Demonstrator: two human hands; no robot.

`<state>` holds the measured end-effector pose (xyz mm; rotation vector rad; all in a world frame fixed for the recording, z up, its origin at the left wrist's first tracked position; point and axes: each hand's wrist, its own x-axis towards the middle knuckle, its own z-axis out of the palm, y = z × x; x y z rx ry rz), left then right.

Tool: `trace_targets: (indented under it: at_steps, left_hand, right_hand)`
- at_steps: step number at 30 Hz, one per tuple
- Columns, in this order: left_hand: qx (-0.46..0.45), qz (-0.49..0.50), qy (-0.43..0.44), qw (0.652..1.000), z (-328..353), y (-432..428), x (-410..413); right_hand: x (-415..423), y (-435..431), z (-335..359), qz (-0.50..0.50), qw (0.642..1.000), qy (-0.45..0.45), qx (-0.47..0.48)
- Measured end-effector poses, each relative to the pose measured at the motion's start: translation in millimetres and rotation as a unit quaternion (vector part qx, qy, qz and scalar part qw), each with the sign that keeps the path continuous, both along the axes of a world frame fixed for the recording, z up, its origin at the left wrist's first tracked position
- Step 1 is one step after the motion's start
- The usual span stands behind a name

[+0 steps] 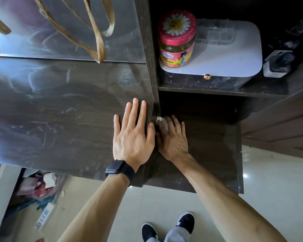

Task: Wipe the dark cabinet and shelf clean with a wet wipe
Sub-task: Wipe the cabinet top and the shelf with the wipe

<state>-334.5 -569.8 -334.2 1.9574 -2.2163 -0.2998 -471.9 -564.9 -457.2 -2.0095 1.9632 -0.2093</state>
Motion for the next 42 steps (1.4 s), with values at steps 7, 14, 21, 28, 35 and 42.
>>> trace_targets:
  at_steps: [7, 14, 21, 28, 35, 42]
  left_hand:
    - [0.01, 0.001, 0.0, 1.0, 4, 0, -1]
    - [0.014, -0.008, 0.0, 1.0, 3, 0, 2]
    - [0.027, -0.042, 0.016, 0.999, 8, 28, 22]
    - [0.018, -0.015, 0.009, 1.0, 8, 49, 35]
    - [0.018, -0.014, 0.017, 1.0, 7, 49, 37]
    - [-0.007, -0.01, 0.017, 1.0, 4, 49, 37]
  right_hand:
    - [-6, -8, 9, 0.032, 0.998, 0.048, 0.027]
    - [-16, 18, 25, 0.136, 0.989, 0.062, 0.001]
    - [-18, 90, 13, 0.209, 0.978, -0.004, 0.024]
    - [-7, 18, -2, 0.06, 0.995, 0.004, 0.083]
    - [6, 125, 10, 0.143, 0.987, -0.018, 0.072]
    - [-21, 50, 8, 0.073, 0.991, 0.013, 0.115]
